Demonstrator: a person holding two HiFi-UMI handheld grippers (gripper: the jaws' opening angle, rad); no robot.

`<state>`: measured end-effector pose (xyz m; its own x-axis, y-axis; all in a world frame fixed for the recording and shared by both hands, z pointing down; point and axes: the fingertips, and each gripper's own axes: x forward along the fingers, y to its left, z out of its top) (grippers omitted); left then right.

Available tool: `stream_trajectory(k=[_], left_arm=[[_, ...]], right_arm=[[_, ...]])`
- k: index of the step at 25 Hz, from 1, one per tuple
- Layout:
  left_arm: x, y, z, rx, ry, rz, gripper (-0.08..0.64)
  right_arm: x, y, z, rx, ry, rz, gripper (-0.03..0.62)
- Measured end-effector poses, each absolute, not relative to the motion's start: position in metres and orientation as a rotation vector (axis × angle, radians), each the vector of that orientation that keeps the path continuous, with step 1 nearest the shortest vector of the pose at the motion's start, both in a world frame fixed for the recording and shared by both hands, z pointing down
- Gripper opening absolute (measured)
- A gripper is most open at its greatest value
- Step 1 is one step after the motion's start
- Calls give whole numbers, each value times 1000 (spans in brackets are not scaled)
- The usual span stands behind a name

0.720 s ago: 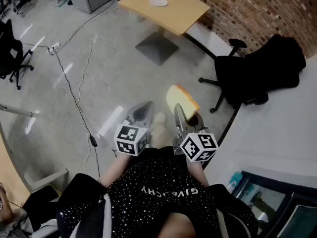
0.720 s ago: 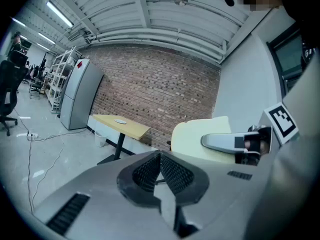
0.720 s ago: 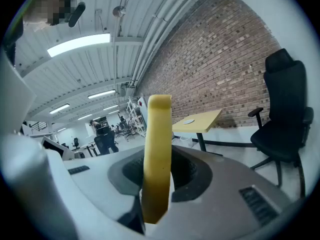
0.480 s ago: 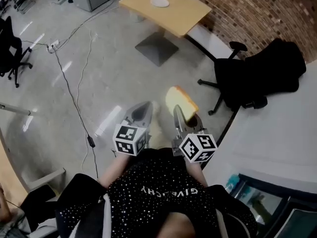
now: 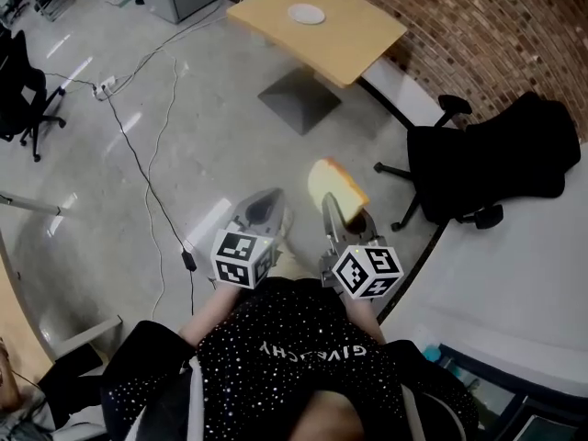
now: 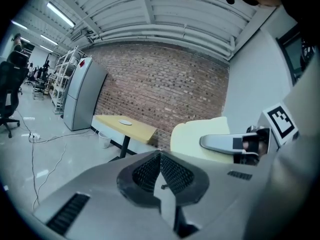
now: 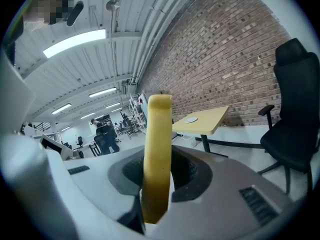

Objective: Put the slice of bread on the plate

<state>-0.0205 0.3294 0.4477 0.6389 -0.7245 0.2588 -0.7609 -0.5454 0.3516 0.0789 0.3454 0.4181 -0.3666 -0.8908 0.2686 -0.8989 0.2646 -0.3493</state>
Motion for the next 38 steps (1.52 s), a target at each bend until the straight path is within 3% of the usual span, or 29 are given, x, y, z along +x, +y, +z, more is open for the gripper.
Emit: stream_trajectory(k=[18,38], left_arm=[[14,145,443,2452,-1231,115,9],[29,70,441,2446,-1268,133,9]], right_arm=[[113,158,413,1716,-2570,664,95],[140,87,423,1737,-2568,744,95]])
